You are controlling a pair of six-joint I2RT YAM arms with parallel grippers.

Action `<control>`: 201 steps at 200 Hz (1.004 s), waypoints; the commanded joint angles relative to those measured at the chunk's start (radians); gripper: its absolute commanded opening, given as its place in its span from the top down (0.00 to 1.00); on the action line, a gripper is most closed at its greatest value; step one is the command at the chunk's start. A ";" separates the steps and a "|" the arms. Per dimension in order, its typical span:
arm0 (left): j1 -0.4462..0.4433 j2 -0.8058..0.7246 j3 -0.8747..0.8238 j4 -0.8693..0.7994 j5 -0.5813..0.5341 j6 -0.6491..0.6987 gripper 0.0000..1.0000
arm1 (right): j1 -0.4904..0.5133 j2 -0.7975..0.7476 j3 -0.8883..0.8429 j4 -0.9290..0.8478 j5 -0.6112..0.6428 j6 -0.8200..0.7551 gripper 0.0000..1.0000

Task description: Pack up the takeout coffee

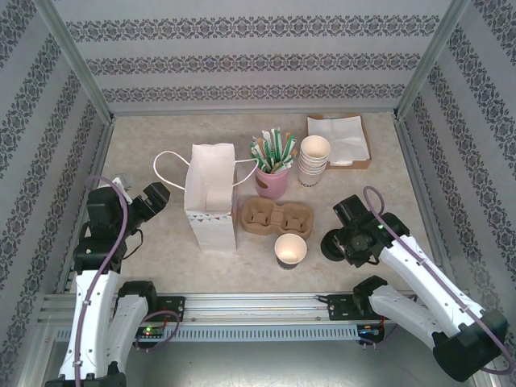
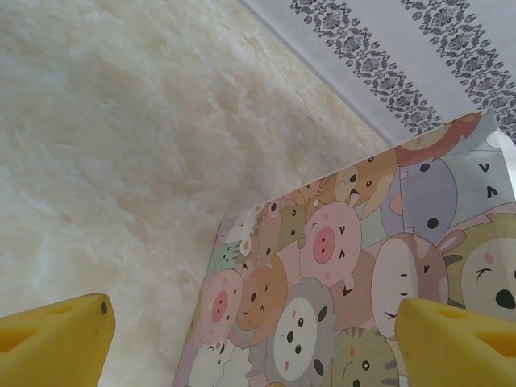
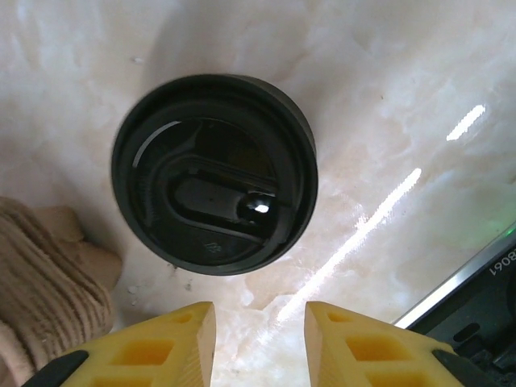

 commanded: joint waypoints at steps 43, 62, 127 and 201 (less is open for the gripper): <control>-0.009 0.002 -0.034 0.055 0.009 0.005 0.09 | -0.048 -0.040 -0.117 0.067 -0.033 0.103 0.68; -0.009 0.005 -0.031 0.053 0.009 0.008 0.09 | -0.069 -0.032 -0.114 0.074 -0.015 0.076 0.69; -0.009 0.003 -0.024 0.044 0.005 0.011 0.09 | -0.108 -0.025 -0.124 0.106 0.003 0.026 0.72; -0.009 0.002 -0.031 0.051 0.002 0.004 0.09 | -0.175 -0.042 -0.178 0.136 -0.018 -0.021 0.74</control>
